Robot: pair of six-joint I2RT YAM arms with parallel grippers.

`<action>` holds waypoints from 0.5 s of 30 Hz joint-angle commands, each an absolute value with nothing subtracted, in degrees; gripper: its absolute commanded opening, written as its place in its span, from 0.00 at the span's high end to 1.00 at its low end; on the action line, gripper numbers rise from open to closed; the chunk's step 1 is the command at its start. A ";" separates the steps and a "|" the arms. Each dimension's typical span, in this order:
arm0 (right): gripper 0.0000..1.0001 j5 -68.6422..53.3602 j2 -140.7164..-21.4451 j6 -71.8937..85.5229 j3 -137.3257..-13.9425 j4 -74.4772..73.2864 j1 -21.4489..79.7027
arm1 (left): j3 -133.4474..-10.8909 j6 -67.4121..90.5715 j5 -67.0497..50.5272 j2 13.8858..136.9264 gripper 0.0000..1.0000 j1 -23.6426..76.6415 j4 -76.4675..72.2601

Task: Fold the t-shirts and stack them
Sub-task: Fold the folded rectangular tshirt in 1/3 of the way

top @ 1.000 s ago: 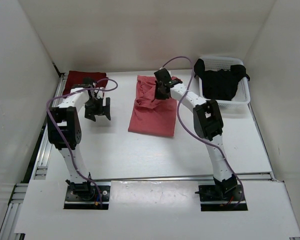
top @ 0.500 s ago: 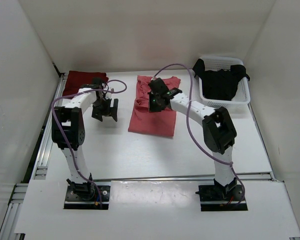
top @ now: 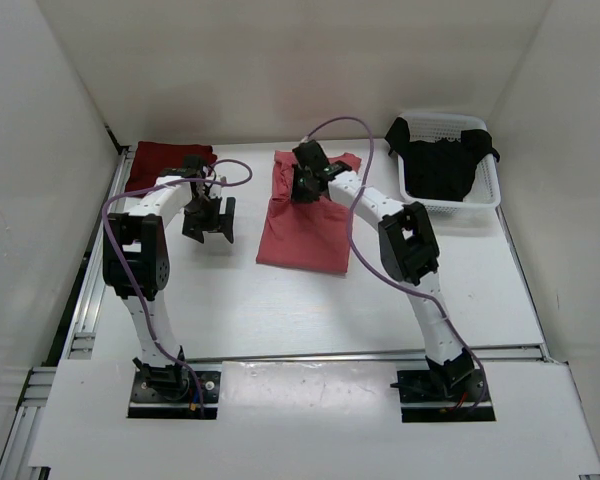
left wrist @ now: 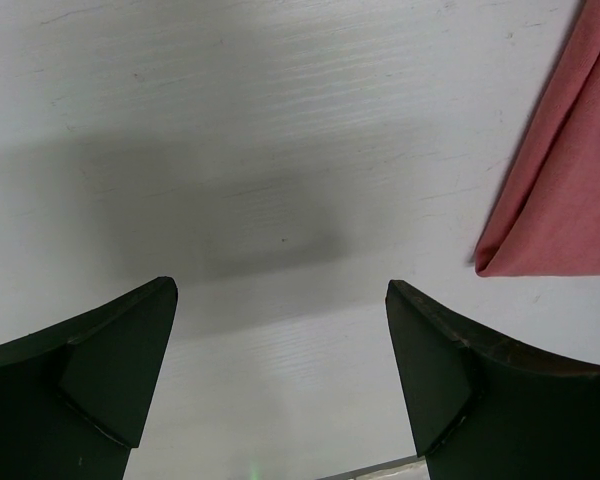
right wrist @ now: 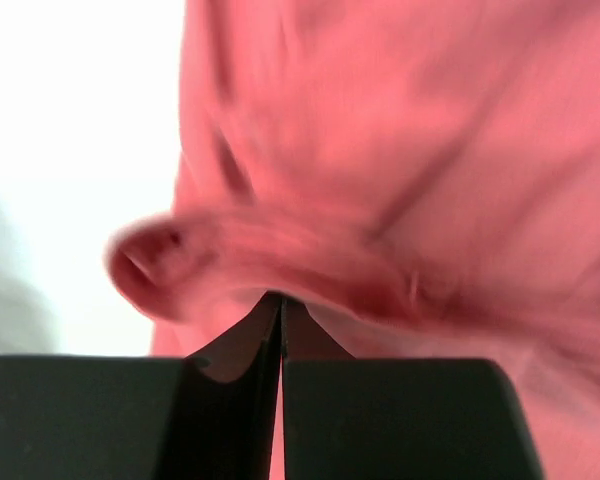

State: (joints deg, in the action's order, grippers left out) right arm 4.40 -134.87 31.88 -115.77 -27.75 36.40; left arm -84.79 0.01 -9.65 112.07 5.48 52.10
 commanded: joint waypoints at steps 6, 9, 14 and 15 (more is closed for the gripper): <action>1.00 3.60 -142.03 31.64 -125.16 -26.72 31.73 | -84.90 0.00 -2.91 108.73 0.06 9.31 52.38; 1.00 4.22 -137.56 31.12 -125.16 -26.72 30.42 | -84.90 0.00 -4.12 108.11 0.06 12.30 52.99; 0.63 5.53 -122.81 28.83 -116.39 -26.72 29.89 | -90.60 0.00 -13.26 109.69 0.05 13.35 53.70; 0.55 5.54 -117.65 29.44 -109.93 -27.41 29.88 | -91.22 0.00 -14.84 110.91 0.04 13.36 53.70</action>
State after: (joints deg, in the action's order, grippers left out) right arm 4.64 -132.31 30.76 -116.20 -27.09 29.89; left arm -87.22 0.01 -8.75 112.12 13.74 53.93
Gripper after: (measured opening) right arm 0.397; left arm 0.957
